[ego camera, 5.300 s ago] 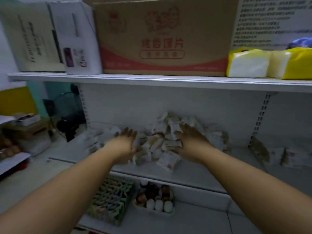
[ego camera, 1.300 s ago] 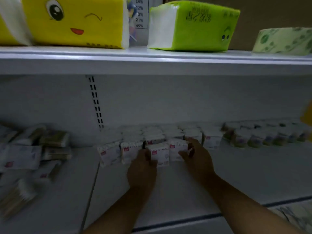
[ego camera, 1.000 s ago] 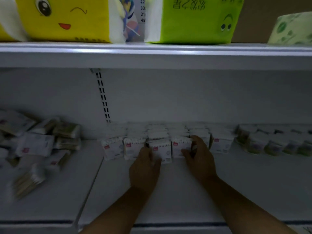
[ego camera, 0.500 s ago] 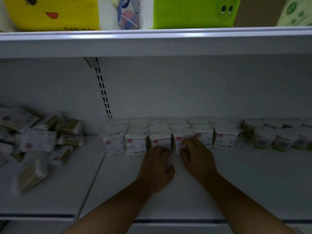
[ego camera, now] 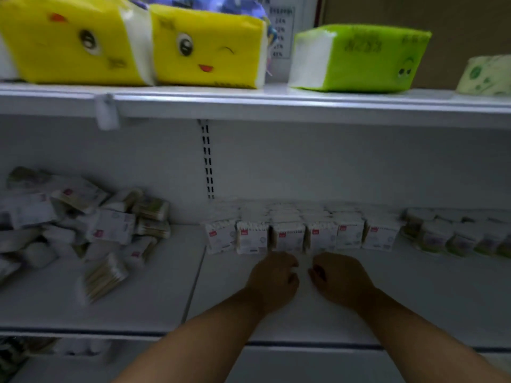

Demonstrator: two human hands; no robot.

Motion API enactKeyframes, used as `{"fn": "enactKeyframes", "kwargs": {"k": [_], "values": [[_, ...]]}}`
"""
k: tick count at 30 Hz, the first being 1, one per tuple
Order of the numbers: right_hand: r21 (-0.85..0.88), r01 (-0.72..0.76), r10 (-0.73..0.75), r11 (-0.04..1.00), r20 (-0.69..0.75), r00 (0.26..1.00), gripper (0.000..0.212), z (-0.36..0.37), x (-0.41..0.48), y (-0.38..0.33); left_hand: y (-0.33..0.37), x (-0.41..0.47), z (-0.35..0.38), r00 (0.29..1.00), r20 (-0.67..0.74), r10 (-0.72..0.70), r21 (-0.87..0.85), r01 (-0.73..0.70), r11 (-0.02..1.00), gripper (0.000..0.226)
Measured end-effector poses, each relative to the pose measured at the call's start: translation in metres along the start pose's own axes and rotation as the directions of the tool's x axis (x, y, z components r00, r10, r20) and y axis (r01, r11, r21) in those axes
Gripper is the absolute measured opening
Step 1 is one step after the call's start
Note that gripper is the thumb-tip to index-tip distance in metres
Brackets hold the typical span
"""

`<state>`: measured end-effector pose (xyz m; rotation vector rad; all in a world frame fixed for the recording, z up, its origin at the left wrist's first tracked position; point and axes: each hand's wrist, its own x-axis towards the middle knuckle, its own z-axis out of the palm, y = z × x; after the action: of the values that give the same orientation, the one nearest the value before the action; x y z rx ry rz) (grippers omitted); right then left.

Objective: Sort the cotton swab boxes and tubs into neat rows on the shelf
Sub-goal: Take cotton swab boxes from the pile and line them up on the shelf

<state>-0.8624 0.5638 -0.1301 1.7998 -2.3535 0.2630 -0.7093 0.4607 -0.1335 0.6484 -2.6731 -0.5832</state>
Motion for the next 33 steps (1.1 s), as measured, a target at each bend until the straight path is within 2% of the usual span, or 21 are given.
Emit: {"fn": "enactKeyframes", "kwargs": {"k": [3,6,9,11,13,17,21,24,29,33], "values": [[-0.094,0.184,-0.185,0.978,0.003,0.983,0.025,-0.027,0.009,-0.034,-0.014,-0.04,-0.049,0.991,0.127,0.041,0.028,-0.044,0.999,0.044],[-0.201,0.237,-0.238,0.951,0.017,0.971,0.028,-0.052,0.029,-0.104,-0.055,-0.091,-0.123,0.983,0.178,0.039,0.239,-0.082,0.968,0.053],[-0.243,0.235,-0.211,0.941,0.119,0.97,0.034,-0.065,0.06,-0.188,-0.115,-0.152,-0.206,0.994,0.08,-0.073,0.443,0.03,0.896,0.06],[-0.149,0.171,-0.147,0.974,0.158,0.976,0.04,-0.073,0.08,-0.247,-0.158,-0.198,-0.256,0.977,0.044,-0.208,0.521,0.155,0.84,0.064],[-0.031,0.164,-0.157,0.986,0.158,0.975,0.05,-0.077,0.094,-0.306,-0.198,-0.242,-0.298,0.938,0.019,-0.346,0.571,0.274,0.774,0.07],[-0.001,0.354,-0.349,0.935,0.168,0.922,0.062,-0.079,0.107,-0.407,-0.264,-0.315,-0.346,0.861,-0.06,-0.505,0.564,0.447,0.695,0.075],[0.027,0.418,-0.418,0.908,0.144,0.897,0.062,-0.078,0.121,-0.471,-0.308,-0.35,-0.359,0.829,-0.092,-0.552,0.544,0.505,0.67,0.074],[0.057,0.466,-0.468,0.883,0.182,0.865,0.061,-0.069,0.134,-0.507,-0.338,-0.352,-0.369,0.834,-0.07,-0.548,0.521,0.499,0.693,0.074],[0.079,0.522,-0.527,0.85,0.151,0.836,0.058,-0.043,0.172,-0.548,-0.385,-0.32,-0.388,0.871,-0.103,-0.481,0.462,0.47,0.752,0.068],[0.166,0.501,-0.518,0.85,0.083,0.851,0.057,-0.03,0.225,-0.585,-0.424,-0.306,-0.397,0.905,-0.055,-0.422,0.502,0.39,0.772,0.066]]}}
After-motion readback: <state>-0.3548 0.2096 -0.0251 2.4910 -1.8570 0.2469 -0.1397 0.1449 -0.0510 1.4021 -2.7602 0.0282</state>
